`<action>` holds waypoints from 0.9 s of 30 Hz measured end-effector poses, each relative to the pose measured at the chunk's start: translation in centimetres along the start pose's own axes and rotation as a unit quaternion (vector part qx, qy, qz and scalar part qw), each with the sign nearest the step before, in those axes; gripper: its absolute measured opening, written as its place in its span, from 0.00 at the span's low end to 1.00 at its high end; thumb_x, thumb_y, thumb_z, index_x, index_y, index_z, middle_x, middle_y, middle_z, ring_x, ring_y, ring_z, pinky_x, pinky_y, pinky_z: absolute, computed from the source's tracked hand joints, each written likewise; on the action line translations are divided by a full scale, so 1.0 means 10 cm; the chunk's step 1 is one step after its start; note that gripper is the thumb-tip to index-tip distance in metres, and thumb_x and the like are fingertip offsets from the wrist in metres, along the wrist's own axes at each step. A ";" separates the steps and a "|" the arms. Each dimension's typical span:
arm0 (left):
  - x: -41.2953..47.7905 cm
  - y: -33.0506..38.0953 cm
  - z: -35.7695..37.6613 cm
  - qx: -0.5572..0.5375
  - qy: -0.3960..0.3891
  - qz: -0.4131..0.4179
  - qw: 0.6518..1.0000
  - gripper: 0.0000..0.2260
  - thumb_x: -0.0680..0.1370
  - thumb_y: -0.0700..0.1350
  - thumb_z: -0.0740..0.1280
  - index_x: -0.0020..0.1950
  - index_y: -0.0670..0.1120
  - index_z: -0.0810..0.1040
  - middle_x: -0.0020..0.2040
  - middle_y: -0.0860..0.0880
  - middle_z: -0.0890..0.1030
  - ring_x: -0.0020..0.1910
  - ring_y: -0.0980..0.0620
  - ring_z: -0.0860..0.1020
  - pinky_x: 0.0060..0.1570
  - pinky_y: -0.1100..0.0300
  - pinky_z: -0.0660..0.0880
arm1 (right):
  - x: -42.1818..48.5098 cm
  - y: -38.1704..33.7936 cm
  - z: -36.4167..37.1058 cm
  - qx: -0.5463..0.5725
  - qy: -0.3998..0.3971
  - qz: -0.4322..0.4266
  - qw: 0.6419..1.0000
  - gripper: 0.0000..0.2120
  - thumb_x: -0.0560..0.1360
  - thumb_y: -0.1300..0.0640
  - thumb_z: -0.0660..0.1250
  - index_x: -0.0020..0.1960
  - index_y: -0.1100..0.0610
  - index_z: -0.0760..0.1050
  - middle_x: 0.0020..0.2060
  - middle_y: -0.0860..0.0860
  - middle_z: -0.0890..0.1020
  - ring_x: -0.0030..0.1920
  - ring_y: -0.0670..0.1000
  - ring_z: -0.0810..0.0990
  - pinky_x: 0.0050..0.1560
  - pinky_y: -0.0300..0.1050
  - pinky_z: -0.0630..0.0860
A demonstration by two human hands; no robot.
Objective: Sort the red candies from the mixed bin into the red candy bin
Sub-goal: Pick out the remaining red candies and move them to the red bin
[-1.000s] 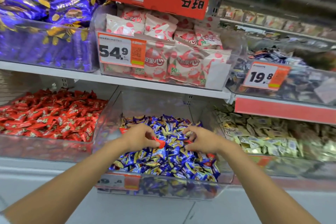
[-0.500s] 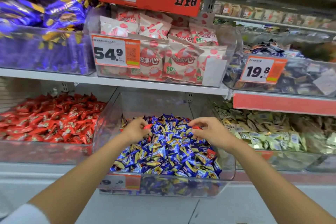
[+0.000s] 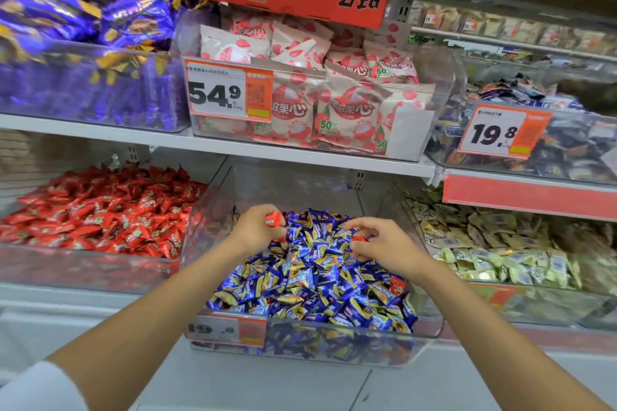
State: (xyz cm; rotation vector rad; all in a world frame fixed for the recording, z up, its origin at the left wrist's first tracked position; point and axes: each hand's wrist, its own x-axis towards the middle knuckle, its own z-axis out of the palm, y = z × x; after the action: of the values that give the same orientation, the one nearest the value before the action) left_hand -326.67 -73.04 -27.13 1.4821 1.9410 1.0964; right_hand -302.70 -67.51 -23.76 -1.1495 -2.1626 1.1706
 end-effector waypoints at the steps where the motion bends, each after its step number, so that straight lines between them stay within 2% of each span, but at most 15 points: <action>1: -0.03 0.04 -0.05 -0.004 0.006 0.016 1.000 0.10 0.73 0.37 0.71 0.37 0.49 0.74 0.39 0.48 0.79 0.42 0.46 0.78 0.48 0.52 0.74 | 0.00 -0.01 0.02 0.007 -0.001 -0.002 1.000 0.12 0.76 0.65 0.66 0.58 0.55 0.77 0.45 0.55 0.80 0.42 0.52 0.83 0.47 0.44 0.81; 3: -0.09 0.15 -0.17 -0.035 0.005 0.051 0.998 0.09 0.74 0.37 0.70 0.39 0.49 0.74 0.38 0.50 0.78 0.38 0.51 0.77 0.44 0.53 0.75 | -0.01 -0.06 0.06 0.016 -0.005 -0.013 1.000 0.08 0.76 0.64 0.67 0.55 0.59 0.78 0.42 0.57 0.81 0.38 0.50 0.82 0.44 0.43 0.81; 6: -0.20 0.34 -0.43 -0.134 -0.014 0.066 0.989 0.08 0.76 0.34 0.67 0.42 0.45 0.73 0.39 0.47 0.76 0.38 0.52 0.79 0.36 0.61 0.79 | -0.02 -0.19 0.15 0.007 -0.015 -0.035 0.999 0.03 0.77 0.64 0.65 0.48 0.59 0.77 0.38 0.55 0.80 0.32 0.46 0.79 0.38 0.40 0.78; 8: -0.24 0.35 -0.68 -0.142 0.013 0.078 0.987 0.07 0.76 0.34 0.66 0.43 0.45 0.73 0.40 0.46 0.76 0.35 0.53 0.79 0.34 0.63 0.79 | 0.02 -0.33 0.29 -0.007 -0.034 -0.043 0.998 0.09 0.79 0.66 0.59 0.47 0.57 0.76 0.38 0.53 0.78 0.34 0.49 0.78 0.38 0.42 0.78; 10: -0.26 0.23 -0.93 -0.126 0.060 0.080 0.987 0.05 0.76 0.36 0.67 0.44 0.45 0.74 0.39 0.47 0.77 0.32 0.56 0.78 0.34 0.61 0.78 | 0.14 -0.48 0.49 -0.060 -0.060 -0.043 0.995 0.13 0.80 0.66 0.55 0.47 0.55 0.77 0.34 0.47 0.76 0.32 0.52 0.72 0.32 0.39 0.71; 12: -0.27 0.06 -1.10 -0.126 0.091 0.067 0.986 0.03 0.76 0.38 0.68 0.47 0.40 0.75 0.39 0.45 0.77 0.33 0.55 0.77 0.32 0.65 0.77 | 0.36 -0.61 0.75 -0.111 -0.081 -0.058 0.989 0.11 0.81 0.63 0.57 0.48 0.55 0.78 0.31 0.44 0.73 0.27 0.48 0.67 0.26 0.34 0.64; 15: -0.27 -0.16 -1.25 -0.111 0.109 0.050 0.987 0.12 0.76 0.42 0.68 0.49 0.32 0.74 0.39 0.37 0.76 0.35 0.50 0.74 0.28 0.68 0.73 | 0.76 -0.74 1.25 -0.145 -0.125 -0.075 0.979 0.05 0.78 0.59 0.65 0.50 0.58 0.79 0.35 0.48 0.76 0.32 0.46 0.71 0.32 0.38 0.67; 17: -0.26 -0.30 -1.33 -0.090 0.112 0.048 0.989 0.15 0.77 0.45 0.68 0.47 0.31 0.73 0.41 0.31 0.77 0.33 0.51 0.71 0.29 0.62 0.70 | 0.94 -0.72 1.55 -0.179 -0.157 -0.085 0.968 0.04 0.75 0.58 0.70 0.41 0.55 0.79 0.34 0.48 0.75 0.33 0.46 0.71 0.34 0.39 0.66; 19: -0.24 -0.41 -1.40 -0.076 0.117 0.043 0.989 0.16 0.77 0.47 0.68 0.46 0.32 0.74 0.43 0.31 0.80 0.30 0.55 0.70 0.30 0.62 0.67 | 1.05 -0.62 1.76 -0.229 -0.184 -0.116 0.949 0.14 0.72 0.56 0.73 0.32 0.50 0.72 0.28 0.46 0.71 0.28 0.44 0.67 0.30 0.38 0.62; 21: -0.23 -0.47 -1.47 -0.075 0.125 0.043 0.988 0.14 0.77 0.46 0.68 0.46 0.33 0.76 0.43 0.36 0.83 0.25 0.62 0.69 0.27 0.69 0.66 | 1.09 -0.50 1.83 -0.262 -0.187 -0.134 0.937 0.14 0.71 0.55 0.74 0.32 0.51 0.71 0.28 0.48 0.70 0.28 0.45 0.67 0.29 0.39 0.61; 24: -0.20 -0.50 -1.56 -0.071 0.137 0.053 0.987 0.12 0.76 0.46 0.68 0.45 0.36 0.80 0.43 0.39 0.84 0.25 0.61 0.69 0.26 0.71 0.65 | 1.16 -0.43 1.74 -0.177 -0.143 -0.098 0.969 0.13 0.73 0.60 0.71 0.35 0.50 0.69 0.34 0.50 0.76 0.33 0.47 0.72 0.38 0.43 0.73; 26: -0.19 -0.52 -1.59 -0.074 0.138 0.048 0.986 0.11 0.77 0.47 0.68 0.44 0.38 0.80 0.41 0.40 0.84 0.25 0.60 0.69 0.25 0.70 0.64 | 1.23 -0.44 1.60 -0.126 -0.104 -0.075 0.984 0.09 0.76 0.64 0.65 0.42 0.52 0.70 0.39 0.54 0.78 0.35 0.49 0.72 0.36 0.42 0.71; 27: -0.18 -0.53 -1.58 -0.075 0.138 0.044 0.987 0.11 0.77 0.47 0.67 0.43 0.39 0.79 0.39 0.42 0.84 0.23 0.60 0.68 0.24 0.70 0.63 | 1.28 -0.45 1.55 -0.140 -0.097 -0.070 0.983 0.06 0.77 0.64 0.62 0.46 0.53 0.70 0.40 0.54 0.77 0.34 0.49 0.71 0.34 0.42 0.68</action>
State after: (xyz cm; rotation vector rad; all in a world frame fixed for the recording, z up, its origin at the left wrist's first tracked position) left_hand -341.11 -80.25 -22.49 1.4073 1.9345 1.5234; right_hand -322.56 -65.81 -28.86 -1.0045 -2.5775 0.9742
